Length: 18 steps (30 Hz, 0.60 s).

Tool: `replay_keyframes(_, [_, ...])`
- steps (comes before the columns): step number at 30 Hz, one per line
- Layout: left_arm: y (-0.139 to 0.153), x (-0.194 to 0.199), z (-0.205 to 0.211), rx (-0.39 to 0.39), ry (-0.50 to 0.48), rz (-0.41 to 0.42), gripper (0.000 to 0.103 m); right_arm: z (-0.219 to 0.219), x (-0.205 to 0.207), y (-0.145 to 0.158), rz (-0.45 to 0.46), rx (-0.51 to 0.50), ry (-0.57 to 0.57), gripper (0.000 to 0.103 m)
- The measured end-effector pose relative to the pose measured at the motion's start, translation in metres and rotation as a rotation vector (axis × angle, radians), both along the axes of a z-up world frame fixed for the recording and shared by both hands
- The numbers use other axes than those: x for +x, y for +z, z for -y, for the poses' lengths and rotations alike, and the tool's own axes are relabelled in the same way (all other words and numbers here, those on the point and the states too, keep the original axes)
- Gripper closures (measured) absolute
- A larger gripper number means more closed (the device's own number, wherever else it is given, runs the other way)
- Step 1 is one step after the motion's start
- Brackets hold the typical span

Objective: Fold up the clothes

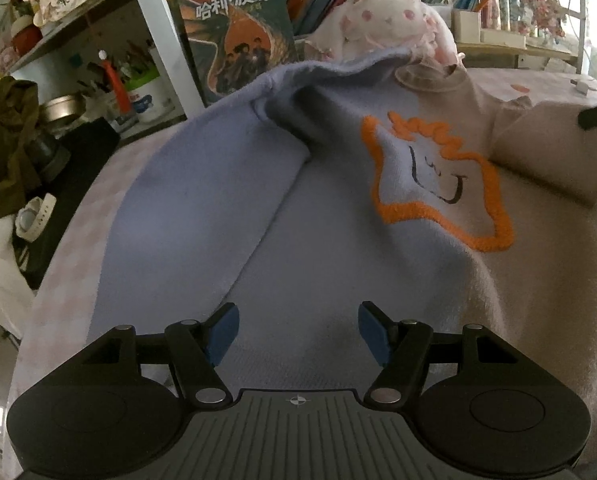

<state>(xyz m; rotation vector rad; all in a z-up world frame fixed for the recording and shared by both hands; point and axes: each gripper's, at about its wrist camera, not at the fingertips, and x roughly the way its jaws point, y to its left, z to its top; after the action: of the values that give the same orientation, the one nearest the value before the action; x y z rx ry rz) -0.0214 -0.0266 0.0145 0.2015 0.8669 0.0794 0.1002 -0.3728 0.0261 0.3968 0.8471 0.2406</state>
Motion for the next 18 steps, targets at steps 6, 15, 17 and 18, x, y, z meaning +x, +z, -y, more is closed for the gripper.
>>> replay_keyframes(6, [0.001, -0.001, -0.003, 0.011, 0.011, -0.005, 0.035, 0.019, 0.017, 0.028, 0.150, -0.150, -0.147, 0.084])
replay_keyframes(15, [0.002, 0.001, -0.007, 0.014, 0.031, -0.002, 0.035, 0.040, 0.044, 0.036, 0.168, -0.236, -0.209, 0.084])
replay_keyframes(17, [0.005, 0.005, -0.008, 0.001, 0.025, 0.019, 0.035, 0.036, 0.040, 0.032, 0.157, -0.246, -0.198, 0.084])
replay_keyframes(18, [0.007, 0.007, -0.008, -0.006, 0.019, 0.031, 0.035, 0.035, 0.038, 0.030, 0.152, -0.251, -0.194, 0.083])
